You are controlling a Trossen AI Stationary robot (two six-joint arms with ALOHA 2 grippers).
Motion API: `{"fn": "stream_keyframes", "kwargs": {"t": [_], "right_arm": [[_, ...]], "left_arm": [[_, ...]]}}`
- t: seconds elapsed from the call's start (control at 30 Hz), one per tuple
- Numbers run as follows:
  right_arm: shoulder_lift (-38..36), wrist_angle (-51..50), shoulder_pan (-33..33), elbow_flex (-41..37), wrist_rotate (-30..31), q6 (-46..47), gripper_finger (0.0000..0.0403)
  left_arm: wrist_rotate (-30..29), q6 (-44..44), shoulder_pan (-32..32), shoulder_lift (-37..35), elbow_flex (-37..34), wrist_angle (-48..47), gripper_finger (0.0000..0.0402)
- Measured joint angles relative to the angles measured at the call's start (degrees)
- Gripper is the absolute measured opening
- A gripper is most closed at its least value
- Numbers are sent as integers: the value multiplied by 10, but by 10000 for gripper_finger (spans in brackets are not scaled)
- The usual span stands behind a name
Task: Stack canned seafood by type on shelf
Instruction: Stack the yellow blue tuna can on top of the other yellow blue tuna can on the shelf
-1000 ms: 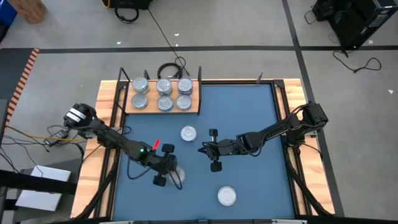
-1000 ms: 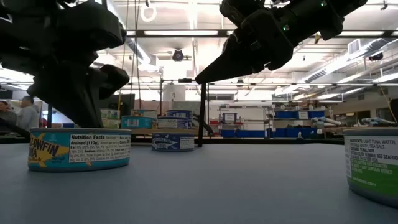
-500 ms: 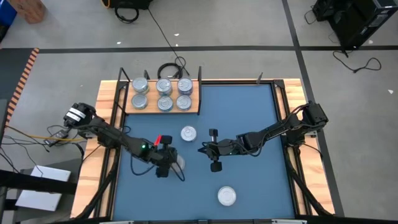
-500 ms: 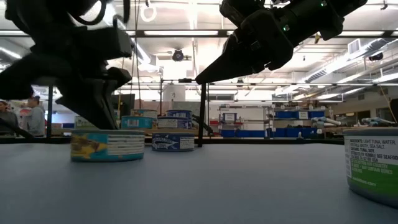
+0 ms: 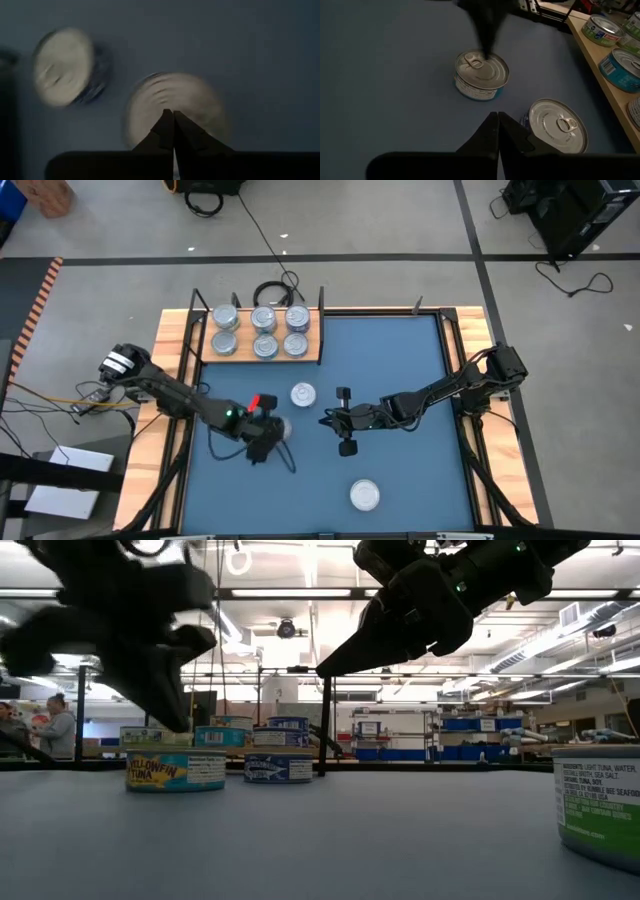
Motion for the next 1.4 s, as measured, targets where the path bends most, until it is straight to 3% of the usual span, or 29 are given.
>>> {"fn": "stream_keyframes", "kwargs": {"t": [0.27,0.47,0.67,0.83,1.07,1.4], "right_arm": [[0,-3,0,0,0,1,14],[0,-3,0,0,0,0,14],[0,-2,0,0,0,0,14],[0,-2,0,0,0,0,13],[0,-2,0,0,0,0,13],[0,-2,0,0,0,-1,14]], "left_arm": [[18,28,-55,25,-1,59,49],[-8,3,-62,72,0,55,91],[-40,-1,-64,85,1,55,105],[-41,-40,-63,85,1,50,89],[-49,-60,-64,84,1,34,10],[-41,-46,-64,87,79,-93,2]]}}
